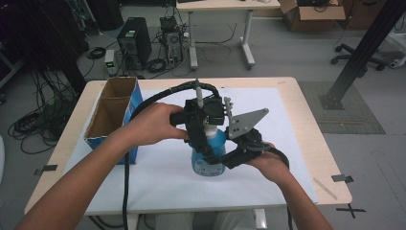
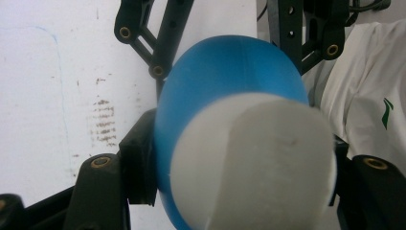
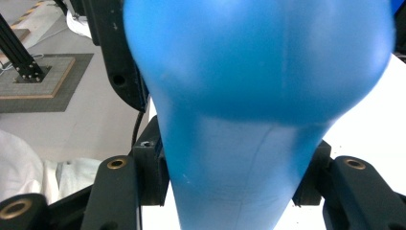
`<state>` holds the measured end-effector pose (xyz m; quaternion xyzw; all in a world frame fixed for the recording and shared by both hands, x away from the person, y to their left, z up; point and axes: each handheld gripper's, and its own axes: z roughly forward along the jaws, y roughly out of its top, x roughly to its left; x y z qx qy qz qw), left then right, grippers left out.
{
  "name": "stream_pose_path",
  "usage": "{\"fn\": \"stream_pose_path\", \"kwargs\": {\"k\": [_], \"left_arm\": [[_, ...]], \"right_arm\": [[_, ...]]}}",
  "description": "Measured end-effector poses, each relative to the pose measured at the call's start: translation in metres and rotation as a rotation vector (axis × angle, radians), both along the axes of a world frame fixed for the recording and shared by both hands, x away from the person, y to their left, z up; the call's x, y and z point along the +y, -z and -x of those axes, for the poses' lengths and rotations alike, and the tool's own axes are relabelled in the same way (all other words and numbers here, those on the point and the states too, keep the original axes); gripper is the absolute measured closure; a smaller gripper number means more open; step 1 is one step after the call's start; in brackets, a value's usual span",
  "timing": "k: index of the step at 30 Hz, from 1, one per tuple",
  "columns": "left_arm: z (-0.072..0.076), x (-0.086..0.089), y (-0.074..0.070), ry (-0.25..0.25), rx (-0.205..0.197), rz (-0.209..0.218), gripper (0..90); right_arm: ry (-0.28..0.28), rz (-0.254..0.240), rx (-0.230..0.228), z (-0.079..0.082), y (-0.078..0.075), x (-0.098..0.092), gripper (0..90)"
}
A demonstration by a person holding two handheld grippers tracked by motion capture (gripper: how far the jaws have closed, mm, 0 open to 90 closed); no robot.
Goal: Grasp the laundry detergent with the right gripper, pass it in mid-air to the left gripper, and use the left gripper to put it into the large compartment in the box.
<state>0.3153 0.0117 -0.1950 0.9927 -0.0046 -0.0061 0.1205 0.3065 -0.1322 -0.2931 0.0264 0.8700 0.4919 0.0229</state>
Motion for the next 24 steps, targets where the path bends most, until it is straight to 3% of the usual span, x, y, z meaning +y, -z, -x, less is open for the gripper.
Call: {"fn": "stream_pose_path", "kwargs": {"k": [7, 9, 11, 16, 24], "left_arm": [[0.006, -0.001, -0.002, -0.010, -0.014, -0.001, 37.5], [0.006, -0.001, -0.002, -0.015, -0.023, -0.011, 37.6], [0.005, 0.000, -0.002, -0.035, -0.042, -0.017, 37.6], [0.000, 0.011, -0.009, -0.104, -0.061, -0.015, 37.6], [-0.007, 0.024, -0.021, -0.181, -0.082, -0.036, 37.5]], "right_arm": [[-0.009, 0.007, 0.004, 0.001, -0.002, 0.000, 42.5], [-0.025, -0.004, 0.033, 0.000, -0.004, 0.001, 31.4], [-0.005, -0.015, 0.050, 0.000, -0.008, -0.001, 16.3], [0.042, 0.079, 0.062, -0.001, -0.008, -0.015, 7.4], [0.168, 0.149, 0.091, -0.005, -0.006, -0.045, 1.5]]}}
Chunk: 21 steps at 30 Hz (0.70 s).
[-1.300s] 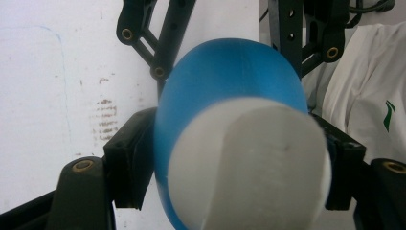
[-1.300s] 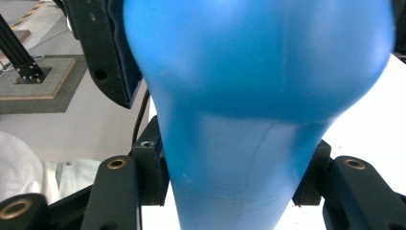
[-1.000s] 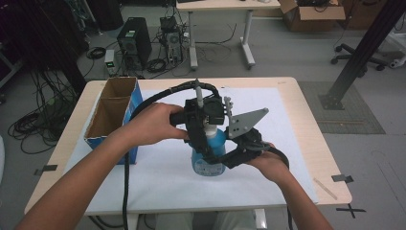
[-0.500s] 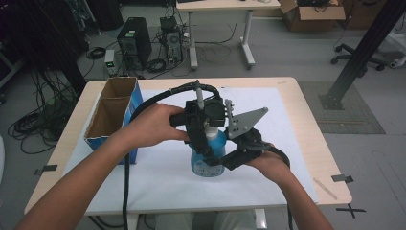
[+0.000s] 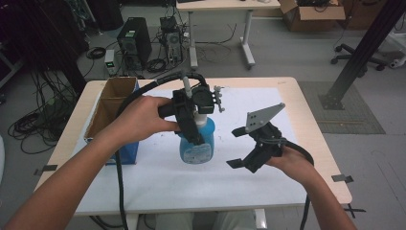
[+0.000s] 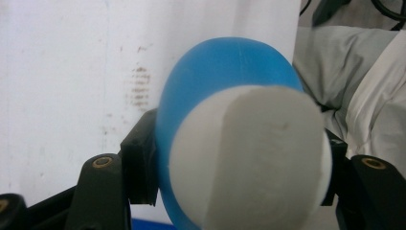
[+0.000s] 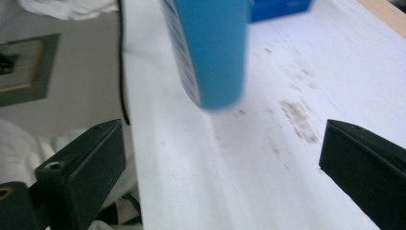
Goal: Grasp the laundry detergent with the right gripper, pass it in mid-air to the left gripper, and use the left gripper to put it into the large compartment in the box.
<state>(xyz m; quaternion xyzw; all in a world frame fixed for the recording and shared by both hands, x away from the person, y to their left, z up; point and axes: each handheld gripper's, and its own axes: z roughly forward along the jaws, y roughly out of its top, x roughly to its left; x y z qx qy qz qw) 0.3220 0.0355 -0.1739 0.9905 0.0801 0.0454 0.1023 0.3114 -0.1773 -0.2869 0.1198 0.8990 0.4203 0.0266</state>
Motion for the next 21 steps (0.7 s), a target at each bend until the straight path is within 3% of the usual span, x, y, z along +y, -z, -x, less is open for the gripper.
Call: {"fn": "stream_pose_path", "kwargs": {"k": [1, 6, 14, 21], "left_arm": [[-0.002, 0.003, -0.004, -0.032, -0.007, 0.000, 37.5], [-0.008, 0.011, -0.012, -0.120, -0.026, 0.007, 37.5], [-0.017, 0.020, -0.034, -0.249, -0.070, -0.008, 37.6], [-0.027, 0.029, -0.055, -0.369, -0.112, 0.002, 37.7]], "right_arm": [[0.041, 0.025, 0.001, -0.002, -0.002, -0.009, 1.6], [0.113, 0.080, -0.003, -0.004, -0.006, -0.024, 1.6], [0.163, 0.201, 0.008, -0.003, -0.011, -0.038, 2.2], [0.203, 0.270, 0.016, -0.003, -0.015, -0.054, 2.3]]}}
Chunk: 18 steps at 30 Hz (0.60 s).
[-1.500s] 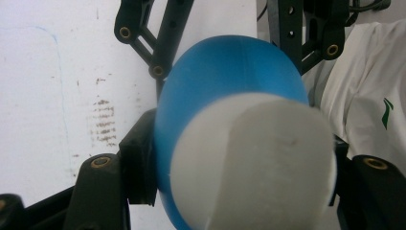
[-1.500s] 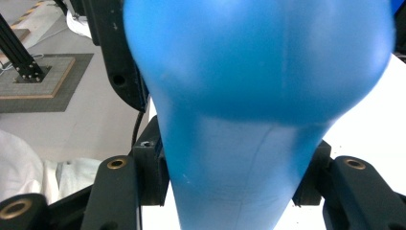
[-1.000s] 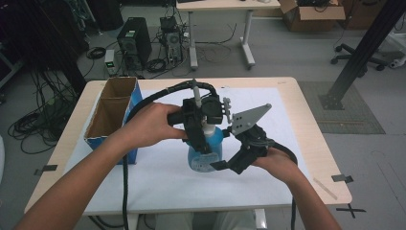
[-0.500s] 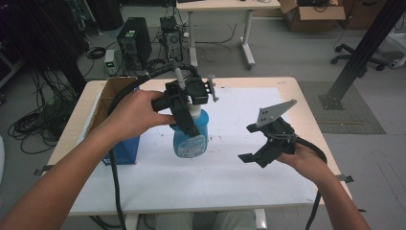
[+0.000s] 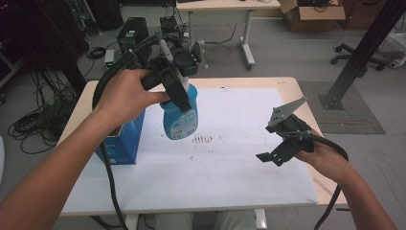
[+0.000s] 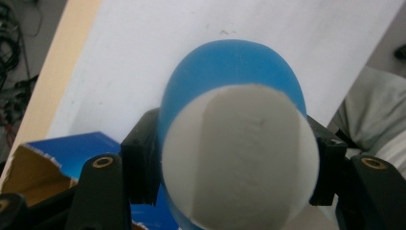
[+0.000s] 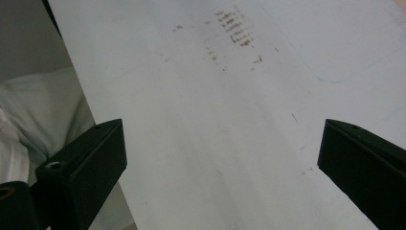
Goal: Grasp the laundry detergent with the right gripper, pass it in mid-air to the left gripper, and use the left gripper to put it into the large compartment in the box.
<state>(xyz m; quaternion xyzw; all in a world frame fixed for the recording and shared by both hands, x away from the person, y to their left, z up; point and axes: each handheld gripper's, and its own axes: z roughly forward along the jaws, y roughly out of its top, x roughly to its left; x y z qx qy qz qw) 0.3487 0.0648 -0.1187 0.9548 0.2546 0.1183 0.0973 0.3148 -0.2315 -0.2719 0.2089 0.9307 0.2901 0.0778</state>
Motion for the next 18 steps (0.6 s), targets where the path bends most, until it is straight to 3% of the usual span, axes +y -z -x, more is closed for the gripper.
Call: {"fn": "stream_pose_path", "kwargs": {"k": [3, 5, 7, 8, 9, 14, 15, 18], "left_arm": [[-0.003, 0.003, -0.005, -0.040, -0.010, 0.007, 37.7], [-0.008, 0.009, -0.014, -0.100, -0.026, 0.020, 37.7], [-0.010, 0.012, -0.017, -0.122, -0.031, 0.027, 37.7], [-0.014, 0.017, -0.023, -0.165, -0.038, 0.037, 37.7], [-0.014, 0.017, -0.023, -0.165, -0.038, 0.037, 37.7], [-0.024, 0.031, -0.042, -0.278, -0.068, 0.047, 37.7], [-0.024, 0.031, -0.042, -0.278, -0.068, 0.047, 37.7], [-0.029, 0.043, -0.054, -0.364, -0.085, 0.073, 37.7]], "right_arm": [[0.023, 0.013, 0.009, -0.001, 0.000, -0.005, 2.4], [0.039, 0.013, 0.016, -0.001, -0.001, -0.012, 2.4], [0.041, 0.013, 0.016, -0.001, -0.002, -0.014, 2.4], [0.045, 0.014, 0.015, 0.000, -0.003, -0.017, 2.4], [0.045, 0.014, 0.015, 0.000, -0.003, -0.017, 2.4], [0.045, 0.015, 0.017, -0.001, -0.003, -0.021, 2.5], [0.045, 0.015, 0.017, -0.001, -0.003, -0.021, 2.5], [0.046, 0.021, 0.019, -0.002, -0.002, -0.023, 2.5]]}}
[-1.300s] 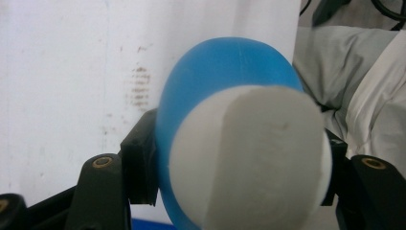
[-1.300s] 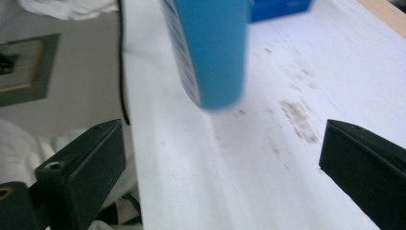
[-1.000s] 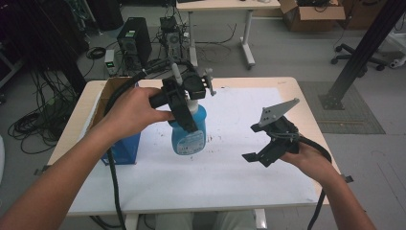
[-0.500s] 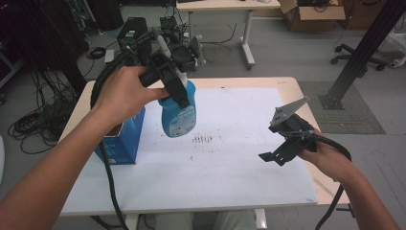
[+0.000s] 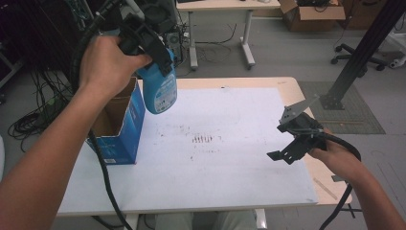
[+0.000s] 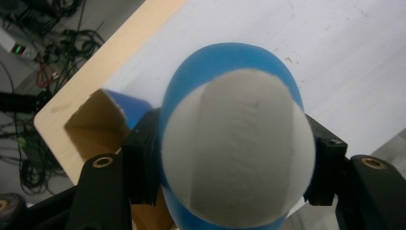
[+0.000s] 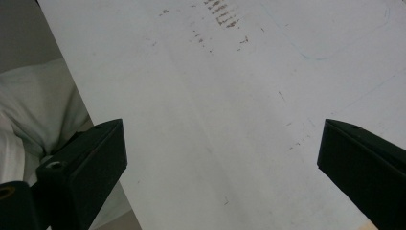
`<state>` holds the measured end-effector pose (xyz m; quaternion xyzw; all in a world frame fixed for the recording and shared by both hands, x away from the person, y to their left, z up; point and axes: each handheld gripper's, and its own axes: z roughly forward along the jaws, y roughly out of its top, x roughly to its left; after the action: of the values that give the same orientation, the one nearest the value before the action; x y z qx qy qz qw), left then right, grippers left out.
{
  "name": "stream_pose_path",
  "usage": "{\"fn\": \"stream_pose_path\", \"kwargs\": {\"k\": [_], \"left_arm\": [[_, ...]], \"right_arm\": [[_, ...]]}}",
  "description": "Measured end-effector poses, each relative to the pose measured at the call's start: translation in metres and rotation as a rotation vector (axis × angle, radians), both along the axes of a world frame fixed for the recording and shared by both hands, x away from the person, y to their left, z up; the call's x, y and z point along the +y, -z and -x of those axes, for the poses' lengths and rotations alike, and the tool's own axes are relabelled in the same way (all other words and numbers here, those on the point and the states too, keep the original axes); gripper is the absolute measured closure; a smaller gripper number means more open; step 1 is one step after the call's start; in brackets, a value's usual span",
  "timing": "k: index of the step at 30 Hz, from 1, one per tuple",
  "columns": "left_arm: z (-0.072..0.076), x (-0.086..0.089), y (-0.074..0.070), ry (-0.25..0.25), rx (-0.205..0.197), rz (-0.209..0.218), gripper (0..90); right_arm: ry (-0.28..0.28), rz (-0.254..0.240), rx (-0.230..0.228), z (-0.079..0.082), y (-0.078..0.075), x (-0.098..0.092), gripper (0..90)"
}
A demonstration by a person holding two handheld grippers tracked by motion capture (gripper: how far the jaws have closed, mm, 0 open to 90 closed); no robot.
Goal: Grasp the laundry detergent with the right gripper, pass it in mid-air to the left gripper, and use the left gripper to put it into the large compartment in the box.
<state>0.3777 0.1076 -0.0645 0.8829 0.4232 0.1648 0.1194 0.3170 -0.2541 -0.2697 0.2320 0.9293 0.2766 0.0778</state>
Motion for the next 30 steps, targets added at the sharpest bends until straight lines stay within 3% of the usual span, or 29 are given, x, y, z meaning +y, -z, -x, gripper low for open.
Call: {"fn": "stream_pose_path", "kwargs": {"k": [5, 9, 14, 18, 25, 30], "left_arm": [[-0.004, 0.020, -0.010, -0.113, -0.011, 0.040, 37.7], [-0.006, 0.036, -0.012, -0.192, -0.012, 0.037, 37.7], [-0.006, 0.051, -0.011, -0.262, -0.008, 0.027, 37.7], [-0.006, 0.070, -0.011, -0.356, -0.002, 0.037, 37.7], [-0.010, 0.090, -0.003, -0.467, 0.031, 0.027, 37.7], [-0.011, 0.106, 0.004, -0.531, 0.042, 0.070, 37.7]], "right_arm": [[0.005, 0.004, 0.004, -0.002, -0.001, -0.003, 2.5], [0.002, 0.002, 0.000, -0.004, -0.002, -0.006, 2.5], [0.004, 0.002, -0.004, -0.004, -0.002, -0.010, 2.5], [0.003, 0.004, -0.003, -0.004, -0.001, -0.012, 2.5], [-0.006, 0.026, -0.002, -0.004, -0.001, -0.011, 2.6], [-0.017, 0.047, -0.021, -0.002, -0.002, -0.009, 2.8]]}}
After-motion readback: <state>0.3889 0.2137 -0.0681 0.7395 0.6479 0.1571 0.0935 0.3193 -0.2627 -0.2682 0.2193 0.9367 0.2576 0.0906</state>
